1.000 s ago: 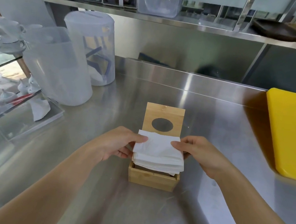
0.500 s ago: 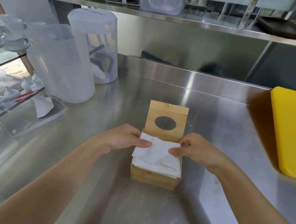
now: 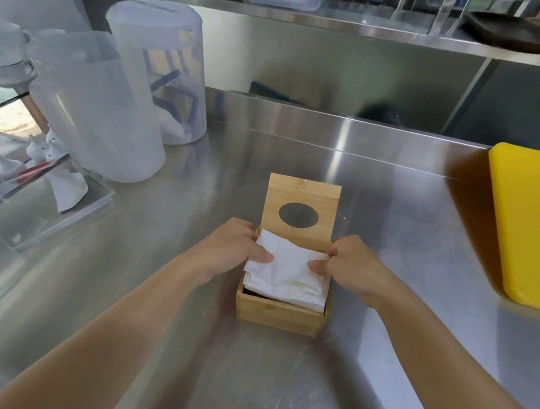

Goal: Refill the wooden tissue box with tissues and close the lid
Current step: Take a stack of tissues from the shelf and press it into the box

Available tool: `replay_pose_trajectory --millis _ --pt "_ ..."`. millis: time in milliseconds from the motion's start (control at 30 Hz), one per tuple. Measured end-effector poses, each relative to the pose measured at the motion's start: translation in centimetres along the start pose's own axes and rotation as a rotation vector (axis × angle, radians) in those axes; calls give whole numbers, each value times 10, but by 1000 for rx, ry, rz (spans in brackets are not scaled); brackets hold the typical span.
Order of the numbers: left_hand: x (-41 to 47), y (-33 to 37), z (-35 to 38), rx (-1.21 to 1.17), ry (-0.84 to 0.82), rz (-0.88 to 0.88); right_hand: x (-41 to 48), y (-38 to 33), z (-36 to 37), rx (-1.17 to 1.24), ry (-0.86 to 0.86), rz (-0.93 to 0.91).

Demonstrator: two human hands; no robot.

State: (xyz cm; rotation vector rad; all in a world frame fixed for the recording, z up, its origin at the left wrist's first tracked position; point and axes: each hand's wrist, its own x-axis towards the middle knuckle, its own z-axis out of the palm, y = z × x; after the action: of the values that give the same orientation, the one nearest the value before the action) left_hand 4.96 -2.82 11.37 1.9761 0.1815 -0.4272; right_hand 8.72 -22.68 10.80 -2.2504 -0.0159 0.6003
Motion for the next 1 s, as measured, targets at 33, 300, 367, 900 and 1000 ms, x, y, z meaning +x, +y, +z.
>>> replay_pose_trajectory --millis 33,300,367,900,1000 --pt "1 -1 1 41 33 -9 1 -1 1 -12 4 -9" --pt "4 8 7 593 74 -62 6 -3 6 -206 -54 -10" --pt "3 9 10 647 65 -44 5 -6 7 -264 -43 -13" --pt "0 -8 30 701 -5 -148 6 7 32 -424 -13 15" --pt "1 -10 34 764 66 -128 6 9 33 -453 7 8"
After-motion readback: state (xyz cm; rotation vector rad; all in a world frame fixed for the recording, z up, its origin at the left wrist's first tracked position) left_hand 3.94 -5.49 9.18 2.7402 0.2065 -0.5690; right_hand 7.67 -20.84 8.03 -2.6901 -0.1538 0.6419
